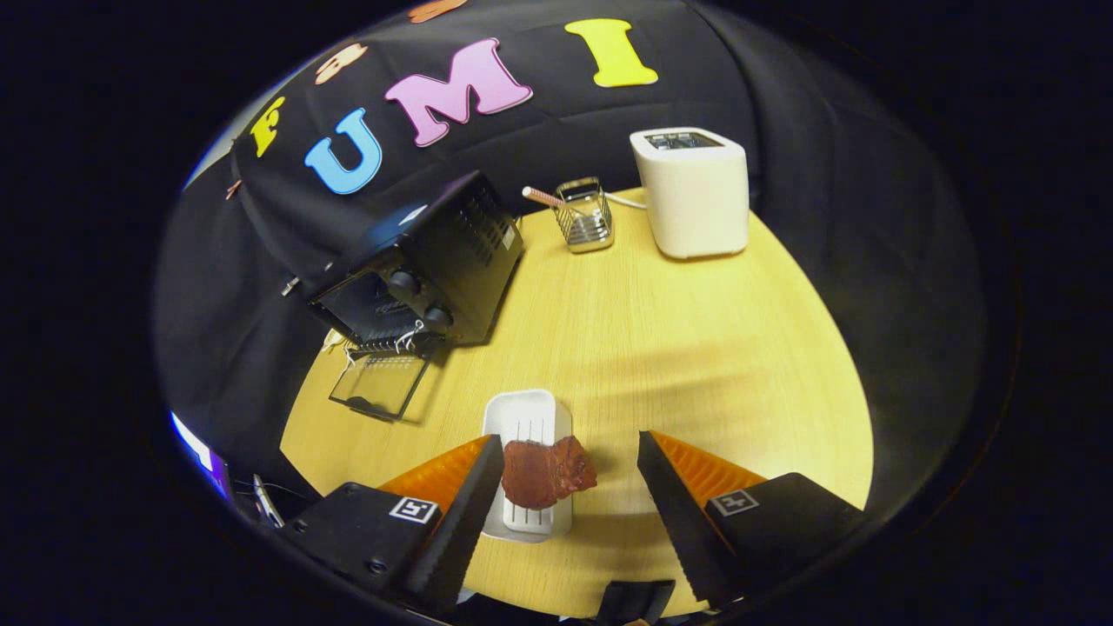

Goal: Open the toaster oven, put the food inside, and close the toaster oven door.

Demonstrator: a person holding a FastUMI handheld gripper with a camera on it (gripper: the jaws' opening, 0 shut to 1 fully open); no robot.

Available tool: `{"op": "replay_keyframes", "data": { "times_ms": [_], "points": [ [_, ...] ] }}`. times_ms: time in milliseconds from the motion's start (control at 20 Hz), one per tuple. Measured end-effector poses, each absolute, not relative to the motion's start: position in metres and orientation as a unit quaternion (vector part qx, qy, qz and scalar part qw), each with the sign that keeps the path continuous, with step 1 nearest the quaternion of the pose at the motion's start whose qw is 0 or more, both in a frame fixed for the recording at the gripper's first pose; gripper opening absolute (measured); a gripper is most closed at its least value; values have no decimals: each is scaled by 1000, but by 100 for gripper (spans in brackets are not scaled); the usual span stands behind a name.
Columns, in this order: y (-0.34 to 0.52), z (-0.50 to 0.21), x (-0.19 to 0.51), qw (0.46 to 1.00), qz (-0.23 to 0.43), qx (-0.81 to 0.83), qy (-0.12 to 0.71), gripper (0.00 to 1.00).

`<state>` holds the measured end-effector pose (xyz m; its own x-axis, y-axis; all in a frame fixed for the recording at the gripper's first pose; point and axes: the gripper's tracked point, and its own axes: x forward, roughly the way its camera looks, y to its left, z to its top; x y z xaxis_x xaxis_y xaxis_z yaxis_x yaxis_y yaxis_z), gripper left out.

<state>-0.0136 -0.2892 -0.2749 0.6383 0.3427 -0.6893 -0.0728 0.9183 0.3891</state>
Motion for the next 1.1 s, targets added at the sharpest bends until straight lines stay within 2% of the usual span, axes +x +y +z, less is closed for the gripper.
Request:
{"op": "replay_keyframes", "data": {
  "times_ms": [100,250,300,450,750,1100],
  "points": [
    [-285,-289,-16,875,119,193,427,95],
    [-284,-296,-21,853,117,233,452,74],
    [-284,-296,-20,848,113,245,456,71],
    [-283,-300,-15,840,103,267,461,31],
    [-277,-289,-13,835,122,287,454,14],
    [-284,-249,-9,855,104,279,424,14]
  ]
}}
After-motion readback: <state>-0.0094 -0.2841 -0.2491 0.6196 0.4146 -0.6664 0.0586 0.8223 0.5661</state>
